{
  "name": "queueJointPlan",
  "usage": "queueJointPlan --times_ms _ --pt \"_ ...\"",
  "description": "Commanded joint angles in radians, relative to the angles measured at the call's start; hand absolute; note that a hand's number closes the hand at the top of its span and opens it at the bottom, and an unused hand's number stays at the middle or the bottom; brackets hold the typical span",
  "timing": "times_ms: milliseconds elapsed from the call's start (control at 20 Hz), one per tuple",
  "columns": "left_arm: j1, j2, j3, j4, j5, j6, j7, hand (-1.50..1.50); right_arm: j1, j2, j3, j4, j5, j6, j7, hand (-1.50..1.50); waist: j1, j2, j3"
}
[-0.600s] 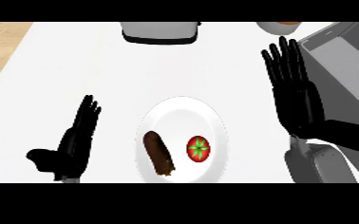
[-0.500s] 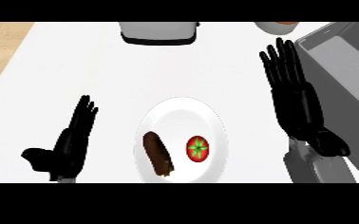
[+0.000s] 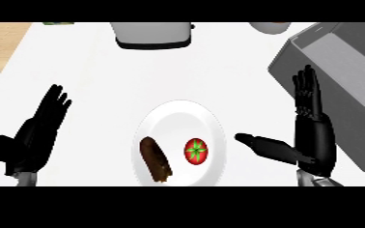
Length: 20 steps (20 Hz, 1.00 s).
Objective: Pick the tomato from the plate and place it in the cardboard box
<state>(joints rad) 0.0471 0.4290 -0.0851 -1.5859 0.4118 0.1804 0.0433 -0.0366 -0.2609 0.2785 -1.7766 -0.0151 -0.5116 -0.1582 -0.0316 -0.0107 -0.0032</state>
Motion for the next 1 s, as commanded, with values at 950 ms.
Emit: queueJointPlan --times_ms 950 --pt "-0.077 0.062 0.05 -0.017 0.055 -0.067 0.122 0.0 0.026 -0.223 0.419 -0.382 0.778 0.569 1.079 -1.5 0.054 0.011 -0.006"
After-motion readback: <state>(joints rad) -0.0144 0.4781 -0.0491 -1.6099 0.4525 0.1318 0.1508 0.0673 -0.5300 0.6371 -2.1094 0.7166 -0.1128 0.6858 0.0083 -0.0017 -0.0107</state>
